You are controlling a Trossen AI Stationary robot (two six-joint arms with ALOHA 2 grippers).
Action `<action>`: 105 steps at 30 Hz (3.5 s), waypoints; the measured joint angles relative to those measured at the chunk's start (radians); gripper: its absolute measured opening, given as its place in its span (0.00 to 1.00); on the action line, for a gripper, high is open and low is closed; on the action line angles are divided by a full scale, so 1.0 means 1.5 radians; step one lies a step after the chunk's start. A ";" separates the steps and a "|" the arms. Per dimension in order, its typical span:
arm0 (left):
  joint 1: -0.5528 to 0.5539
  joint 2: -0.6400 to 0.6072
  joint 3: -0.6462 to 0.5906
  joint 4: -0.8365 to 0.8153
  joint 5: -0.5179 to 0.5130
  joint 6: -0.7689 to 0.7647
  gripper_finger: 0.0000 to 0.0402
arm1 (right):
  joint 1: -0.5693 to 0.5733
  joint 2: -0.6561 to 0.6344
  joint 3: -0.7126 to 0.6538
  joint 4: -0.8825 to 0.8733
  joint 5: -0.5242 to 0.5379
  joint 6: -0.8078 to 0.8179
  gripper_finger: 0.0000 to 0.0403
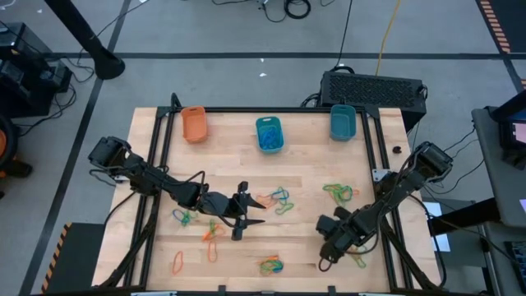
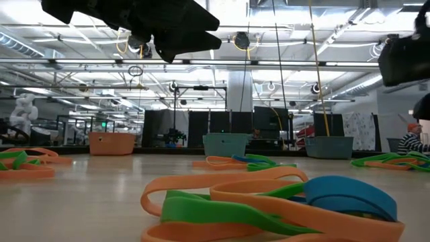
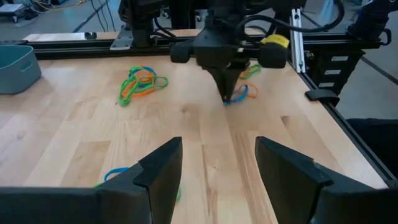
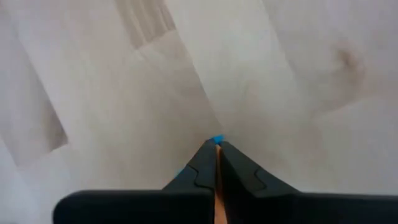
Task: Sort rubber bands into baskets
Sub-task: Put the blue rubber band into the light blue bin
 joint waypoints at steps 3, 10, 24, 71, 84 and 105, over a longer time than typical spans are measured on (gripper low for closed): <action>0.000 0.000 0.000 0.000 0.000 0.000 0.52 | -0.009 0.000 0.004 0.004 0.014 -0.014 0.01; 0.000 0.000 0.000 -0.001 0.000 0.000 0.52 | -0.002 0.000 0.008 0.010 -0.023 0.005 0.01; 0.000 0.000 0.000 -0.001 0.000 0.000 0.52 | -0.004 0.000 0.008 0.006 -0.025 -0.023 0.32; 0.000 0.000 0.000 -0.016 0.000 0.000 0.52 | -0.015 0.059 0.056 0.020 -0.052 -0.112 0.07; 0.000 0.000 0.000 -0.020 0.000 0.000 0.52 | 0.022 0.039 0.213 0.032 0.100 -0.282 0.00; 0.028 0.264 0.050 0.418 0.050 -0.052 0.52 | -0.021 0.024 0.263 0.135 0.499 -0.432 0.00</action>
